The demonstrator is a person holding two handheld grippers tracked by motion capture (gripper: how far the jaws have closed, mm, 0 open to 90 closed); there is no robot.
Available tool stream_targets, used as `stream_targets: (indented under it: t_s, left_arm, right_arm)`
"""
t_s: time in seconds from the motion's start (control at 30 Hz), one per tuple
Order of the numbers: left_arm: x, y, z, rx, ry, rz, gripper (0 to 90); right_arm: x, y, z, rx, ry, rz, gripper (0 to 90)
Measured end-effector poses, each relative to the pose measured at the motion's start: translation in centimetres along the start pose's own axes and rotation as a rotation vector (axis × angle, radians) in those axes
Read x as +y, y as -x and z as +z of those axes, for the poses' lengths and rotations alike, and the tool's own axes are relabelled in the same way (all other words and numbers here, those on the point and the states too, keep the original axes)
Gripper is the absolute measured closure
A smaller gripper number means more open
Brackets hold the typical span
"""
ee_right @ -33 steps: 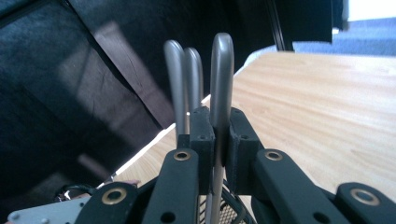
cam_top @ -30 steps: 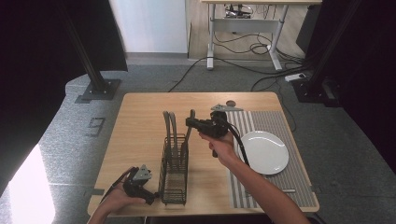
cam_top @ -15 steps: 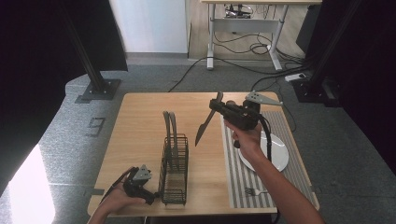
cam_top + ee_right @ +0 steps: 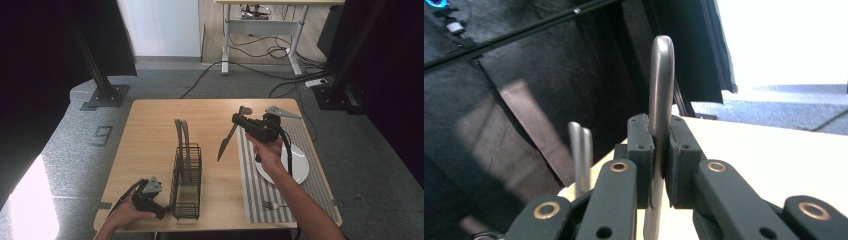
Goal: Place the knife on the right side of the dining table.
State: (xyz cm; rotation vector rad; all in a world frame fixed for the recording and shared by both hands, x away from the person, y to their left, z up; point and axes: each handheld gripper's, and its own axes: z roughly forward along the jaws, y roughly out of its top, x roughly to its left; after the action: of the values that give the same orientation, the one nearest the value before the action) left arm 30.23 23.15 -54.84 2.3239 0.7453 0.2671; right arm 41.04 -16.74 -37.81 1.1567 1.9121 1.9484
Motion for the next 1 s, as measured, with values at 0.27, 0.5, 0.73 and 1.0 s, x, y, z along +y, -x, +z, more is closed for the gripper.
stream_targets:
  t_s: [0.27,0.5,0.73,1.0]
  left_arm:
    - [0.0,0.0,0.0,0.001,0.0,-0.001,0.0]
    - [0.0,0.0,0.0,0.002,-0.001,0.0,0.0]
    - [0.0,0.0,0.0,0.002,-0.001,-0.001,0.0]
    - [0.0,0.0,0.0,0.002,0.0,-0.002,0.0]
  right_arm:
    - [-1.0,2.0,1.3,-0.053,-0.029,0.001,83.0]
    - [-1.4,3.1,2.0,-0.059,-0.031,0.014,83.0]
    - [-1.8,3.5,2.2,-0.069,-0.034,0.012,83.0]
    - [-1.5,4.2,2.1,-0.095,-0.022,0.019,83.0]
